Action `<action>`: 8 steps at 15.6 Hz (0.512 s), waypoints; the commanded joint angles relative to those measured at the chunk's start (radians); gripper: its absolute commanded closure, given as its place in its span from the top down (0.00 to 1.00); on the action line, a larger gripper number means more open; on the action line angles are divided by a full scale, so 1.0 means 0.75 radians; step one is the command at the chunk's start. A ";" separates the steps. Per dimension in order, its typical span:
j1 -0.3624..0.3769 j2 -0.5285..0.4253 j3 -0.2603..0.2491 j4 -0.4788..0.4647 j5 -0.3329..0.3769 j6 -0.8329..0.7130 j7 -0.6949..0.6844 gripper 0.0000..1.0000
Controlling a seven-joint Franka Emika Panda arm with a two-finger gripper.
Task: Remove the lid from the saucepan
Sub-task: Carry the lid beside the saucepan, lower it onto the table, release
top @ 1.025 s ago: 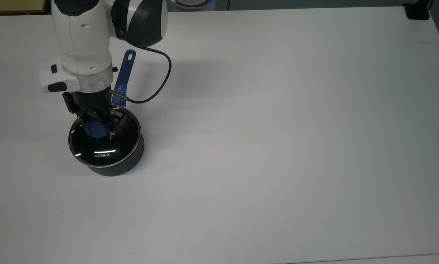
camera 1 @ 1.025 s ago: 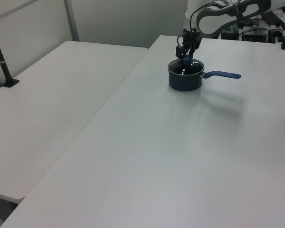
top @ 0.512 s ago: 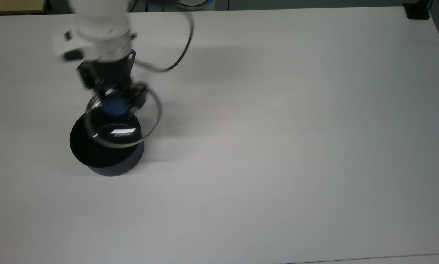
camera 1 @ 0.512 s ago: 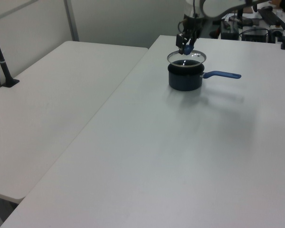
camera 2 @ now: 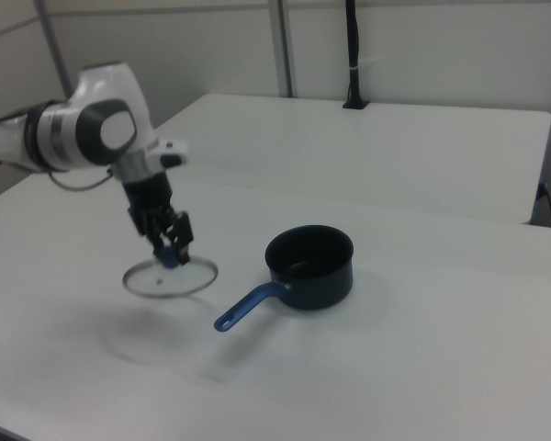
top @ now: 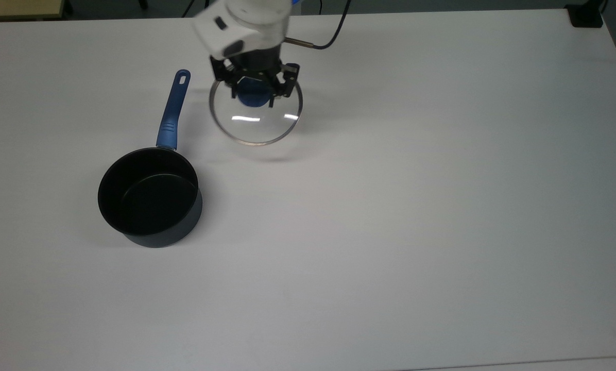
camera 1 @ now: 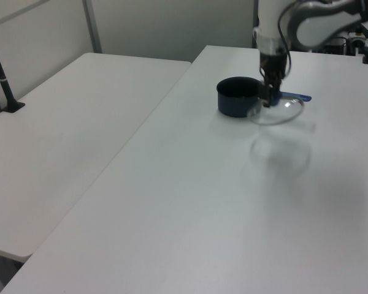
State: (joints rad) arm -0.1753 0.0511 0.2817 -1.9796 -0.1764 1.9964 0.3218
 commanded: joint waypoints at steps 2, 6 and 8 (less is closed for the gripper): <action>0.005 -0.056 0.013 -0.224 -0.045 0.129 0.013 0.60; 0.015 0.014 0.013 -0.253 -0.063 0.226 0.072 0.60; 0.046 0.059 0.013 -0.261 -0.124 0.236 0.135 0.66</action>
State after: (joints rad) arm -0.1736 0.0690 0.2936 -2.1590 -0.2080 2.1433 0.3419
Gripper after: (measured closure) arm 0.335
